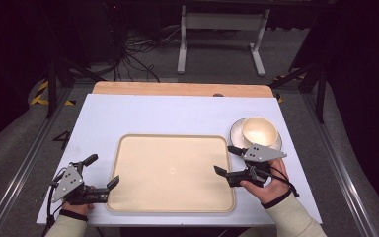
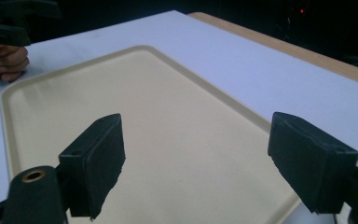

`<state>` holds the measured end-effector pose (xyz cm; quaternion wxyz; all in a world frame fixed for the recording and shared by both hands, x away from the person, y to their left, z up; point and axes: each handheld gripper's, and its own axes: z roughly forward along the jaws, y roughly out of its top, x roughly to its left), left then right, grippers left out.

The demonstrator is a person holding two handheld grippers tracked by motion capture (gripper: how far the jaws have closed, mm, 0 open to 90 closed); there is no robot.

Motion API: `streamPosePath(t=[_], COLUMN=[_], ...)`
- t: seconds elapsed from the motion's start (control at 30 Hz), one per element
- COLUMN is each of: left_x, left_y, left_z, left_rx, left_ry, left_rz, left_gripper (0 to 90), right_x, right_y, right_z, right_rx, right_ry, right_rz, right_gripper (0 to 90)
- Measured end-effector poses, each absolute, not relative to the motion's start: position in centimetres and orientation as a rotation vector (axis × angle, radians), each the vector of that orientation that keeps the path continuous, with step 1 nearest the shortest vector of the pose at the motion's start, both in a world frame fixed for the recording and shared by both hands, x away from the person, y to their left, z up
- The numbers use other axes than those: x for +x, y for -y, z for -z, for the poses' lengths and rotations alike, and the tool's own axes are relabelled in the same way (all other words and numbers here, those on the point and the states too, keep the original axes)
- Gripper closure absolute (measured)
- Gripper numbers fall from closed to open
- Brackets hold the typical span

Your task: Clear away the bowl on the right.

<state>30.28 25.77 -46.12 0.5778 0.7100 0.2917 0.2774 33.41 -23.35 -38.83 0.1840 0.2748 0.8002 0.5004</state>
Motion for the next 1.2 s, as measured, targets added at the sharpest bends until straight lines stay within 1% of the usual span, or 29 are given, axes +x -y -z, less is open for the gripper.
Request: streamPosePath(t=[0.37, 0.5, 0.87, 1.2], left_x=[30.3, 30.3, 30.3, 30.3], left_y=[-25.8, -25.7, -25.7, -25.7], left_z=[46.1, 46.1, 46.1, 46.1], left_rx=[1.661, 1.659, 1.661, 1.660], left_ry=[-0.682, -0.684, -0.680, -0.683], left_rz=[-0.649, -0.651, -0.655, -0.653], left_gripper=[0.2, 0.2, 0.2, 0.2], right_x=[35.0, 35.9, 37.9, 39.0], right_y=[24.2, 25.0, 27.1, 28.8], right_z=[37.7, 36.9, 35.1, 34.6], right_rx=[0.867, 0.906, 0.982, 1.051], right_ry=[-2.339, -2.359, -2.356, -2.345], right_rz=[-1.273, -1.242, -1.124, -1.051], right_gripper=[19.5, 20.9, 20.7, 20.9])
